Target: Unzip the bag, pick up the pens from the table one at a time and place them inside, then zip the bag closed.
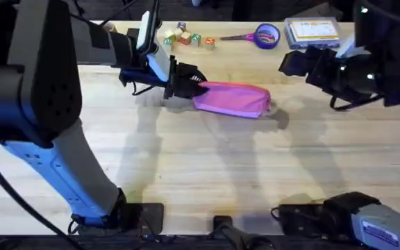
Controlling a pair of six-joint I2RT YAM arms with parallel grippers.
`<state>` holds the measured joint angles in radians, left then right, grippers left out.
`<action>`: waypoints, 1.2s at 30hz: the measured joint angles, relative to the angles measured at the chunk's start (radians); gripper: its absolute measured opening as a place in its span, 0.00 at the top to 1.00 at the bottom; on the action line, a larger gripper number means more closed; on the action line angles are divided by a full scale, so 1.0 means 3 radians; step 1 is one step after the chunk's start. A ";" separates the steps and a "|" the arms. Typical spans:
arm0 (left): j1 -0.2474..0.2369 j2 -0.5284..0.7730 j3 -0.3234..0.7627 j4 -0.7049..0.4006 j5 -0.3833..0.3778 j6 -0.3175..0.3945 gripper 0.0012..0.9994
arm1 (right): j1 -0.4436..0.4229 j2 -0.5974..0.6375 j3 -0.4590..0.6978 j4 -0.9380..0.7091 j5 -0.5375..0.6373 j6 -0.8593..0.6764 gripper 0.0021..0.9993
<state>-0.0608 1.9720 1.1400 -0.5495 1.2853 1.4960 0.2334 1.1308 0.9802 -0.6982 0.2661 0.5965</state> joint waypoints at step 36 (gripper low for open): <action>0.0067 -0.1095 0.0000 -0.0927 -0.0959 -0.0026 0.01 | 0.0140 -0.0677 0.0000 -0.0282 0.0010 -0.0662 0.00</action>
<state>-0.0406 1.6436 1.1400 -0.8276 0.9977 1.4882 0.2754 0.9276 0.9802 -0.7828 0.2691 0.3978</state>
